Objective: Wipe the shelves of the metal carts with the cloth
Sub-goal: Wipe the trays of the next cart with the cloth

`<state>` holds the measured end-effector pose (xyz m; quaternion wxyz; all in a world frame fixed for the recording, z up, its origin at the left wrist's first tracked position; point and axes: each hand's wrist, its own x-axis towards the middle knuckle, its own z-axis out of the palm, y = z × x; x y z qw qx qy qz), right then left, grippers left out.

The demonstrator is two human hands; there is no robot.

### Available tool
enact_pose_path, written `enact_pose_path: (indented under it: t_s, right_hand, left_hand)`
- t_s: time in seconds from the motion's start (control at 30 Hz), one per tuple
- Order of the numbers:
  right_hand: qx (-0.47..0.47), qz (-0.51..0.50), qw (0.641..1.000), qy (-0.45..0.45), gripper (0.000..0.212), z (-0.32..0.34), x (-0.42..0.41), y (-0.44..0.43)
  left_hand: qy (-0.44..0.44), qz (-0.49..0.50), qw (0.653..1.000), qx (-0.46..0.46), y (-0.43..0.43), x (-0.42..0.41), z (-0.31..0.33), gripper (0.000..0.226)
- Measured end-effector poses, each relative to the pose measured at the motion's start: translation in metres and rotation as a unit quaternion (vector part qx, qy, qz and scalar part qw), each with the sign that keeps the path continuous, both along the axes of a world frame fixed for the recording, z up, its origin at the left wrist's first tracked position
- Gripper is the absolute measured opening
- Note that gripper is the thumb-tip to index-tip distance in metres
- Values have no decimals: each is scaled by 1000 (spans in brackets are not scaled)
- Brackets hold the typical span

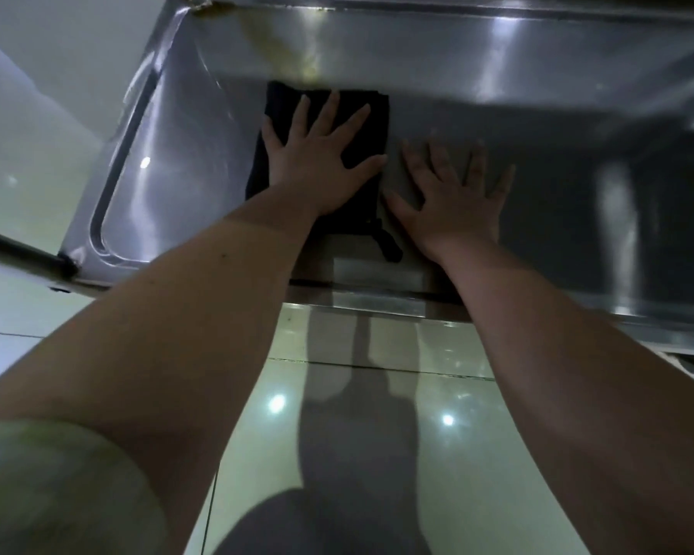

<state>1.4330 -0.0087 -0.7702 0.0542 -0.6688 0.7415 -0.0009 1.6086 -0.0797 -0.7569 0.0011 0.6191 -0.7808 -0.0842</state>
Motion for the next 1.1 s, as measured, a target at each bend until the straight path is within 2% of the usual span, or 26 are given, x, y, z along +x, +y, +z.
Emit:
enact_pose_path:
  t_s: [0.17,0.3,0.43,0.6,0.7,0.77,0.93,1.03,1.1]
  right_hand:
    - [-12,-13,1000,-1,74,-3,-1,0]
    - [-20,-7,1000,5,74,-3,2,1]
    - [-15,-13,1000,14,74,-2,5,1]
    - [-19,64,998,11,71,-3,6,2]
    - [-23,57,998,-10,73,-2,4,1]
    - [-26,59,998,-15,74,-3,3,2]
    - [-33,58,998,-19,73,-5,5,1]
    - [-34,58,998,-10,72,-7,7,0]
    - [-31,57,998,-6,72,-6,7,0]
  left_hand:
    - [4,-47,999,-8,-6,53,2,77]
    - [0,35,999,7,-19,116,3,76]
    - [-28,57,998,-3,-19,87,0,73]
    - [-28,-53,998,-9,12,16,-1,72]
    - [3,-78,997,-7,18,26,1,74]
    - [10,-55,998,-11,8,59,2,74]
    - [-15,86,996,8,-15,139,4,72]
    - [-34,95,995,0,-11,122,1,72]
    - [-26,65,998,-5,-9,86,0,72]
